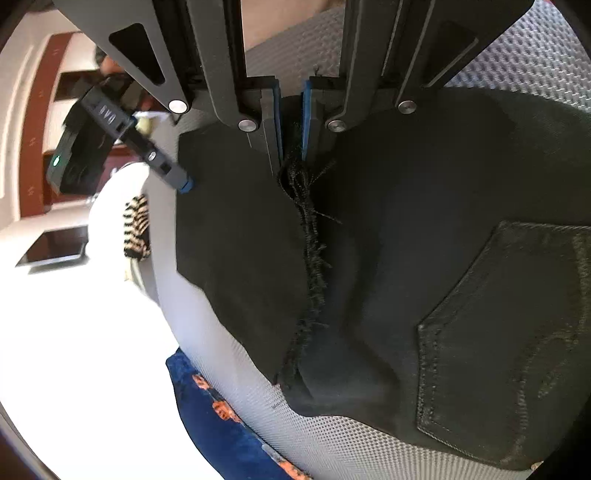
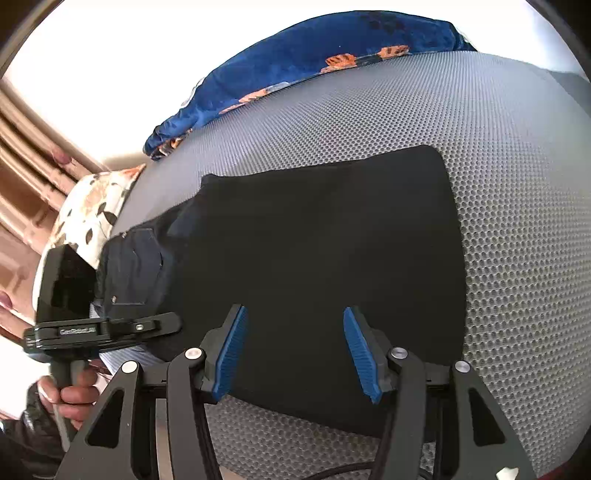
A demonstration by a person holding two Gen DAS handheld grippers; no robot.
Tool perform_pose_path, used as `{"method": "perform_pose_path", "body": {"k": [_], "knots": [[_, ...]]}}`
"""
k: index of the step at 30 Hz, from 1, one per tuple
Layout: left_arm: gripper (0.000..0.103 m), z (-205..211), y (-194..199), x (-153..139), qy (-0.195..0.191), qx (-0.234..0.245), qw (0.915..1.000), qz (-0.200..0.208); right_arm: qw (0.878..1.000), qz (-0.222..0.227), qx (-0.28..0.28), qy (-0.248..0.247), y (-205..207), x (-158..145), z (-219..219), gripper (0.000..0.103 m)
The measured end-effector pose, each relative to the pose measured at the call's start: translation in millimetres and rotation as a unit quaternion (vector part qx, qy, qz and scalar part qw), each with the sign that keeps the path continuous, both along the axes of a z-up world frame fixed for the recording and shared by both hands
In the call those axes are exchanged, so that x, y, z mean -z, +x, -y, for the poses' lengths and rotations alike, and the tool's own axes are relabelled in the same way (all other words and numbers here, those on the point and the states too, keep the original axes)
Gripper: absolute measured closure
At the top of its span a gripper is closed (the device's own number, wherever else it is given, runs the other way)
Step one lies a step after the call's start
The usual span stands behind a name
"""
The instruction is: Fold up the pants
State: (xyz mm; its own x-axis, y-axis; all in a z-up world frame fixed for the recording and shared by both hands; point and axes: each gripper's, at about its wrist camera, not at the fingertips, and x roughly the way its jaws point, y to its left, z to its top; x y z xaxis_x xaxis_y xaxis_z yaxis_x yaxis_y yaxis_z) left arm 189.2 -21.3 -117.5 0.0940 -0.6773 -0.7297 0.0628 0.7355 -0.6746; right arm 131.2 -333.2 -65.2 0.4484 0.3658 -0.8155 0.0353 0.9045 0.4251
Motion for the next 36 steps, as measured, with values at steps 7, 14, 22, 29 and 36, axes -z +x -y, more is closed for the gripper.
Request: {"method": "perform_pose_path", "body": {"k": [7,14,22,29,36], "knots": [[0.089,11.5,-4.0,-6.4,0.06,0.023,0.9971,0.041,0.998,-0.024,-0.02,-0.052,6.5,13.1,-11.0,0.048],[0.071,22.5,4.8,-56.8,0.151,0.037,0.9686,0.194,0.992,0.019,-0.015,-0.127,28.5,-11.7,-2.1,0.051],[0.068,80.2,57.4,-50.8,0.159,0.083,0.9522,0.248,0.986,0.019,0.0,-0.168,82.5,-1.3,10.2,0.062],[0.068,92.6,81.2,-13.1,0.177,0.09,0.9542,0.224,0.985,0.006,0.009,-0.173,100.9,16.0,9.1,0.061],[0.068,100.2,76.4,-13.8,0.201,0.104,0.9468,0.229,0.985,0.006,0.005,-0.175,101.3,15.8,7.7,0.059]]}}
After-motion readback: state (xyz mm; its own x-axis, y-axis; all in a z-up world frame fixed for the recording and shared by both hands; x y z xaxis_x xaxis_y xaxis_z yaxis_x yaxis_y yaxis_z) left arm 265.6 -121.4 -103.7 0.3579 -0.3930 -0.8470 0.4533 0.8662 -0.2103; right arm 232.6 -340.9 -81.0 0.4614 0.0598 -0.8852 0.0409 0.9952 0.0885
